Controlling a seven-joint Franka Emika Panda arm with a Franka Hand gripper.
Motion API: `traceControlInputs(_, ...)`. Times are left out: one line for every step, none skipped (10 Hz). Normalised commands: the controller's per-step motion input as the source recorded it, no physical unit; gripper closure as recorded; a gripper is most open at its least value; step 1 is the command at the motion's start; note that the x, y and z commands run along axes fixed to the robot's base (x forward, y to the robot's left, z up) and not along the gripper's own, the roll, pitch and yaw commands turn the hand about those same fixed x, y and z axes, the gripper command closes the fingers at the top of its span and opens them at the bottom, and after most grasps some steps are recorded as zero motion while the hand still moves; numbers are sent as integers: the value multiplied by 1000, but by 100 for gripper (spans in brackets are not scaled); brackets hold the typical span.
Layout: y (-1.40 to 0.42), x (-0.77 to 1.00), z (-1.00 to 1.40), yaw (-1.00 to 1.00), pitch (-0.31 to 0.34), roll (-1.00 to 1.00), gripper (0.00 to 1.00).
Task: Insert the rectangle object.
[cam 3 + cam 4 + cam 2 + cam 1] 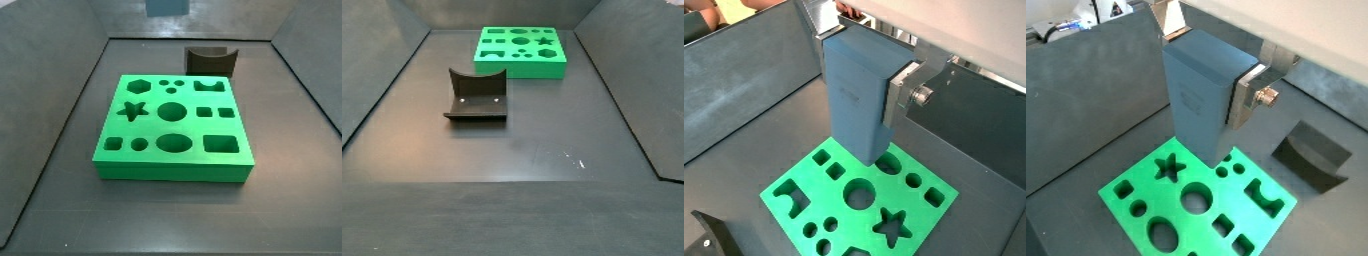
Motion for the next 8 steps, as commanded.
traceControlInputs(-500, 637, -1000, -151, -103, 29, 100)
traceControlInputs(-503, 634, -1000, -149, -107, 29, 100)
traceControlInputs(-503, 634, -1000, -149, -106, 29, 100)
traceControlInputs(-503, 634, -1000, -149, -103, 27, 100)
traceControlInputs(-503, 631, -1000, -146, -100, 24, 100)
traceControlInputs(-360, 686, -1000, -177, -13, 0, 100)
traceControlInputs(-120, 691, -1000, -129, 46, 0, 100)
traceControlInputs(0, 669, -931, -43, 153, 0, 100)
